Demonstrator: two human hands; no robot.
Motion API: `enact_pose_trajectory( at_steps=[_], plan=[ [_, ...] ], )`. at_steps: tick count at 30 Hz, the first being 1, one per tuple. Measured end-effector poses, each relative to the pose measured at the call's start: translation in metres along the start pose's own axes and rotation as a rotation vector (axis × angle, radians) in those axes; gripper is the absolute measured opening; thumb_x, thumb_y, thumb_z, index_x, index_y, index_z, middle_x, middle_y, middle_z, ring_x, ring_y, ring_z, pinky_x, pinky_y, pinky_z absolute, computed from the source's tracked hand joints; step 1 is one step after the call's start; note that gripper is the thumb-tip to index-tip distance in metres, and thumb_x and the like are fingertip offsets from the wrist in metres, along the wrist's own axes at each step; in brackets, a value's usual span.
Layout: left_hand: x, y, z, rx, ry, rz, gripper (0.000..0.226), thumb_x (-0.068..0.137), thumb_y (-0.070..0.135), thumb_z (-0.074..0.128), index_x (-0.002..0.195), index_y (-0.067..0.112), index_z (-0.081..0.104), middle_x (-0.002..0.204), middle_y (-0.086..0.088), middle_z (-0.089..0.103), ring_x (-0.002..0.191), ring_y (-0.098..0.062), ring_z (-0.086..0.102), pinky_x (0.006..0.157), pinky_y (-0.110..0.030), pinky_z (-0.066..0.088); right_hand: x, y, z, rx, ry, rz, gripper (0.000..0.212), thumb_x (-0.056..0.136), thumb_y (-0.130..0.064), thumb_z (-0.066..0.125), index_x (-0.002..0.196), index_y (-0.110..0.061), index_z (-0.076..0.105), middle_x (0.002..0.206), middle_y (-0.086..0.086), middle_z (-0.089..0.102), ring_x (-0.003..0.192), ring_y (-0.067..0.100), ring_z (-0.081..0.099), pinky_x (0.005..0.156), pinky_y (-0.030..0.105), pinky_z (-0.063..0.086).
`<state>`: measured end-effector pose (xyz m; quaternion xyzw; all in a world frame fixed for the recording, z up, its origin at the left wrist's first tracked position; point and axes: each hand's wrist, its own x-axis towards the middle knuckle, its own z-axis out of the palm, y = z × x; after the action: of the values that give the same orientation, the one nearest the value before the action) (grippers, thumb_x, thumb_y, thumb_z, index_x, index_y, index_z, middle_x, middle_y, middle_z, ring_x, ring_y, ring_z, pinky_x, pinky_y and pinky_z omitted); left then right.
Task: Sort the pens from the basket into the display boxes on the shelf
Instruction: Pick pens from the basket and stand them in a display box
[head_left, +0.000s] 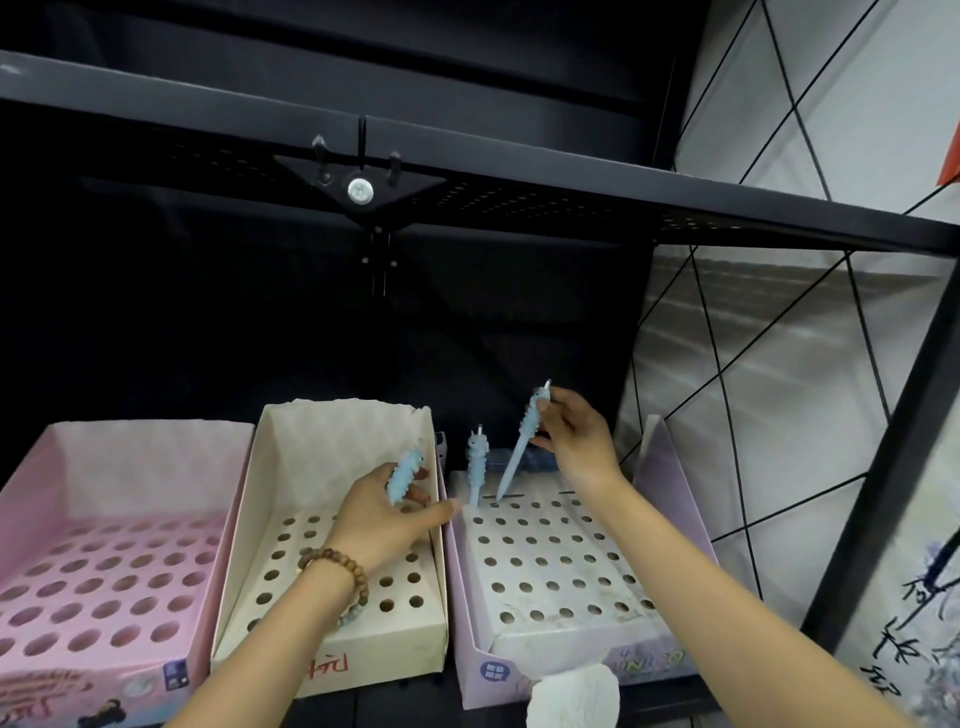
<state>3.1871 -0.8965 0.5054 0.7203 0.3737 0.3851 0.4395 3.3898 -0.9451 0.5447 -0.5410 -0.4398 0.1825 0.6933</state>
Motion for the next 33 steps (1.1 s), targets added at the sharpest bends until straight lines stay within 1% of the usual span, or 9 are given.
enact_pose_trajectory(
  at_steps=[4,8,12,15,18,22,26,29,33],
  plan=[
    [0.001,-0.001,0.001,0.010,0.005,-0.002,0.034,0.070,0.037,0.080,0.092,0.031,0.055,0.089,0.007,0.064,0.075,-0.006,0.063,0.056,-0.010,0.044,0.001,0.007,0.001,-0.073,-0.080,0.005,0.013,0.097,-0.010,0.049,0.105,-0.007,0.059,0.088,0.003,0.063,0.079,0.010,0.063,0.066,0.017,0.056],
    [0.001,-0.002,0.002,0.002,-0.001,-0.014,0.039,0.069,0.039,0.081,0.098,0.028,0.058,0.086,0.007,0.064,0.067,-0.005,0.061,0.055,-0.013,0.045,-0.002,0.018,0.005,-0.112,-0.175,0.067,0.014,0.096,-0.010,0.050,0.107,-0.007,0.059,0.088,0.000,0.063,0.082,0.011,0.064,0.076,0.026,0.057],
    [0.002,-0.002,0.003,-0.006,-0.009,-0.030,0.041,0.068,0.040,0.081,0.099,0.029,0.057,0.087,0.008,0.063,0.067,-0.004,0.061,0.056,-0.014,0.045,0.001,0.013,0.005,-0.270,-0.280,0.043,0.022,0.097,-0.009,0.049,0.113,0.001,0.059,0.091,0.005,0.065,0.077,0.004,0.067,0.071,0.019,0.056],
    [0.002,-0.002,0.003,-0.005,-0.020,-0.040,0.042,0.067,0.042,0.082,0.099,0.031,0.056,0.089,0.009,0.064,0.072,-0.007,0.064,0.063,-0.017,0.049,-0.004,0.015,0.006,-0.390,-0.444,0.082,0.016,0.097,-0.012,0.050,0.108,-0.007,0.061,0.107,0.013,0.067,0.100,0.023,0.066,0.092,0.039,0.052],
    [0.000,0.000,0.001,-0.005,-0.042,-0.054,0.044,0.068,0.044,0.080,0.101,0.030,0.054,0.092,0.008,0.064,0.076,-0.011,0.065,0.069,-0.020,0.050,-0.011,0.018,0.004,-0.298,-0.388,0.137,0.017,0.097,-0.010,0.049,0.110,-0.014,0.060,0.117,0.016,0.064,0.111,0.029,0.061,0.100,0.047,0.047],
    [-0.005,0.008,-0.002,0.028,-0.029,-0.072,0.024,0.087,0.048,0.058,0.094,0.025,0.055,0.092,0.000,0.068,0.070,-0.007,0.061,0.051,-0.014,0.042,-0.017,0.012,0.002,-0.246,-0.279,0.196,0.033,0.097,-0.006,0.048,0.130,-0.006,0.049,0.125,0.019,0.058,0.115,0.029,0.058,0.097,0.038,0.049],
    [-0.010,0.020,-0.008,-0.202,0.060,-0.059,0.018,0.101,0.027,0.037,0.107,0.012,0.045,0.084,0.002,0.063,0.043,0.000,0.042,0.038,-0.012,0.035,-0.019,-0.024,-0.010,-0.040,-0.110,0.184,0.027,0.098,-0.008,0.045,0.125,-0.011,0.051,0.121,0.011,0.060,0.100,0.022,0.062,0.084,0.030,0.054],
    [-0.019,0.034,-0.008,-0.328,-0.051,0.040,0.009,0.098,0.026,0.046,0.105,0.022,0.050,0.078,0.004,0.065,0.044,-0.002,0.039,0.042,-0.014,0.037,-0.027,-0.059,-0.021,0.010,-0.158,0.151,0.021,0.101,-0.015,0.041,0.115,-0.017,0.056,0.110,0.003,0.066,0.090,0.013,0.067,0.071,0.021,0.056],
    [-0.026,0.053,0.012,-0.312,-0.188,0.144,0.017,0.094,0.035,0.050,0.108,0.030,0.057,0.059,0.011,0.061,0.037,0.002,0.038,0.038,-0.011,0.032,-0.043,-0.086,-0.023,-0.083,-0.319,0.158,0.023,0.098,-0.028,0.047,0.114,-0.020,0.061,0.110,0.000,0.068,0.095,0.012,0.068,0.076,0.023,0.055]
  ],
)
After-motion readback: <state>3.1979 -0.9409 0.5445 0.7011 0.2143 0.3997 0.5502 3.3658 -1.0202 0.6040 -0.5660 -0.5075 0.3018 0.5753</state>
